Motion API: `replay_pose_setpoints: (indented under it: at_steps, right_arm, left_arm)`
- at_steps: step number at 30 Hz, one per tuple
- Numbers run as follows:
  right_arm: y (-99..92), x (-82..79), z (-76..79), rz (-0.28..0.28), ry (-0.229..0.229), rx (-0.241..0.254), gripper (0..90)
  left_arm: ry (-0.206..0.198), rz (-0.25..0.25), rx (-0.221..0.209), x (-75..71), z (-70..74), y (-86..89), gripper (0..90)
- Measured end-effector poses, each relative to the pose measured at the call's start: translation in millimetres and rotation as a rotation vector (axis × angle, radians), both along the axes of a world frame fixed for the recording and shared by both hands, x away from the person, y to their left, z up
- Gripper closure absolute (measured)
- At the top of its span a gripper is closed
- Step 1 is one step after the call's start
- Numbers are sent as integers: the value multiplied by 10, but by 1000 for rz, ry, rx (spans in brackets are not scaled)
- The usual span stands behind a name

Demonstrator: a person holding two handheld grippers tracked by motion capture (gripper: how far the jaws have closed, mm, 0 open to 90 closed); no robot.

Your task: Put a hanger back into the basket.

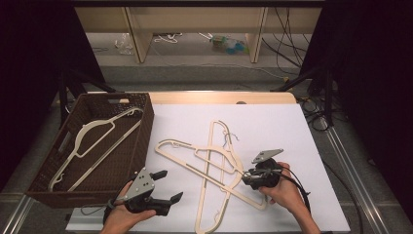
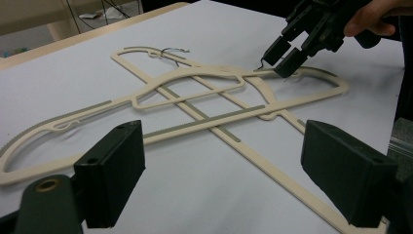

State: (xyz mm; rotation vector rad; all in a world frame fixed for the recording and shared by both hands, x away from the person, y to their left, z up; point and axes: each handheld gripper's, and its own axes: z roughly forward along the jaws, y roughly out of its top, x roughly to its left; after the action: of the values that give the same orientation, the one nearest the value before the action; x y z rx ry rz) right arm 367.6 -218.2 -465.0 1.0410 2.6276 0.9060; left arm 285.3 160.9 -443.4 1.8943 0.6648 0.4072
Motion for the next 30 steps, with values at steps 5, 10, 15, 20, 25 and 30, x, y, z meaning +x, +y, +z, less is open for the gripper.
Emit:
replay_pose_setpoints:
  at_steps: [5, 10, 15, 20, 25, 30]
  right_arm:
    - [42, 41, -29, 6, 32, -41, 596]
    - [49, 75, -47, 21, 39, -55, 641]
    - [67, 89, -49, 33, 37, -76, 683]
    - [83, 107, -33, 9, 65, -85, 734]
    - [108, 86, -39, -13, 54, -101, 732]
    - [118, 98, -38, -12, 44, -111, 790]
  left_arm:
    - [2, 5, 12, 6, -4, 9, 166]
    - [9, 2, 6, 11, -15, -1, 168]
    - [20, 3, 11, 6, -24, -8, 170]
    - [24, 5, 12, 9, -37, -14, 172]
    - [16, -6, 25, 23, -47, -10, 173]
    - [27, 2, 30, 24, -58, -21, 175]
